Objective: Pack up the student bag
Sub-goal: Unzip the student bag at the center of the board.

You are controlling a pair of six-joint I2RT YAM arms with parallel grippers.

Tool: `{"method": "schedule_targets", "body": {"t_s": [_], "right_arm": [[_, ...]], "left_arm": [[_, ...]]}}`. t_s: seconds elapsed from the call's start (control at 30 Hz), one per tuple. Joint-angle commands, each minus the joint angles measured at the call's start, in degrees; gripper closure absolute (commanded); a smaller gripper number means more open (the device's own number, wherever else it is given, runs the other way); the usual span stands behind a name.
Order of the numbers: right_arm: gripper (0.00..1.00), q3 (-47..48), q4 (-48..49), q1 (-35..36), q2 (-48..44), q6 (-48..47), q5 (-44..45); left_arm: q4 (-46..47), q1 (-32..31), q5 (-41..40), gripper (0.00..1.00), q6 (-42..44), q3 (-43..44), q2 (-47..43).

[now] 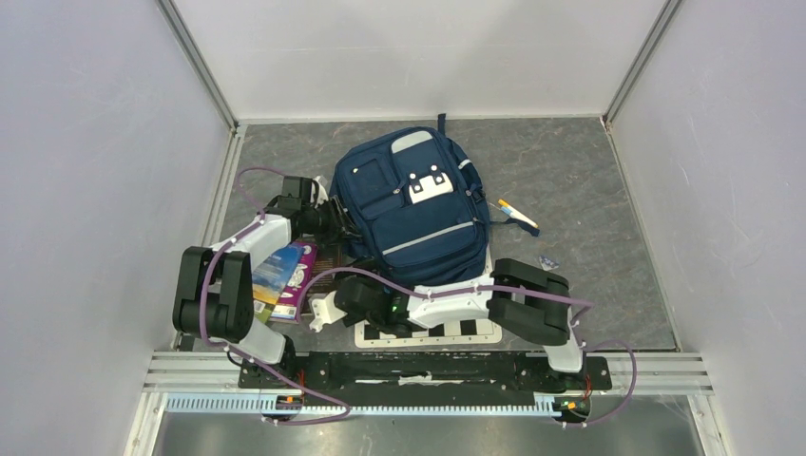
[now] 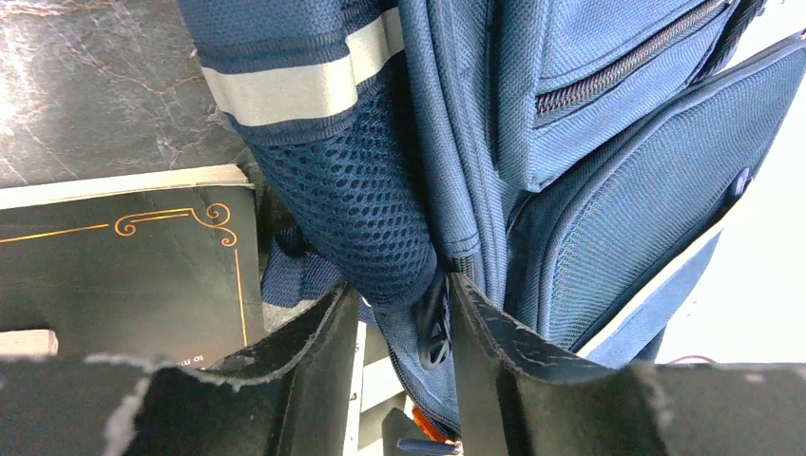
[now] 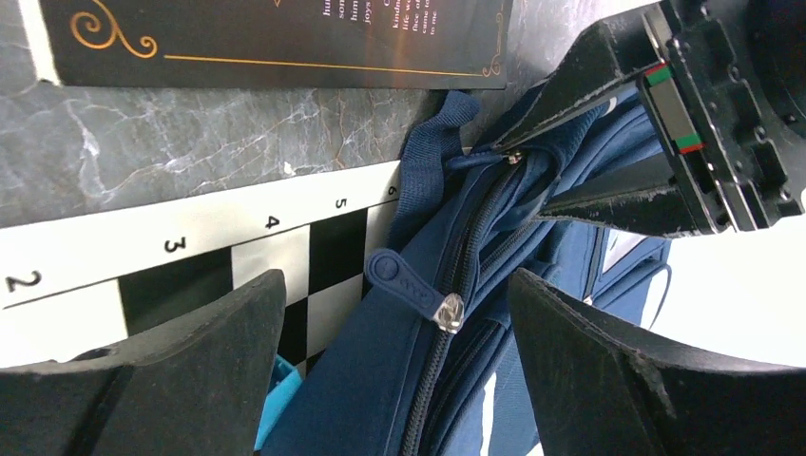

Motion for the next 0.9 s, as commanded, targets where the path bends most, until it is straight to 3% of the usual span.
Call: {"method": "schedule_targets", "body": {"t_s": [0.0,0.13,0.33,0.57,0.7,0.87], "right_arm": [[0.10,4.06,1.72,0.18,3.24,-4.89,5.45],[0.19,4.35,6.60,0.20,5.63,-7.89,8.30],[0.56,4.18,13.73,0.18,6.02,-9.74,11.98],[0.98,3.36,15.27,0.18,2.37,-2.47,9.14],[1.00,1.84,15.68,0.17,-0.70,8.44,9.98],[1.00,-0.12,13.25,0.11,-6.88,31.53,14.36]], "left_arm": [[2.76,0.06,2.30,0.58,-2.12,-0.19,0.16],[2.76,0.06,2.21,0.61,-2.10,-0.28,0.00],[3.31,0.04,2.43,0.64,-2.45,-0.55,-0.02],[3.30,0.06,2.30,0.69,-2.34,-0.66,-0.15],[3.47,0.06,2.48,0.74,-2.39,-0.72,0.12],[3.82,0.10,2.92,0.88,-2.56,-0.89,0.05]]}}
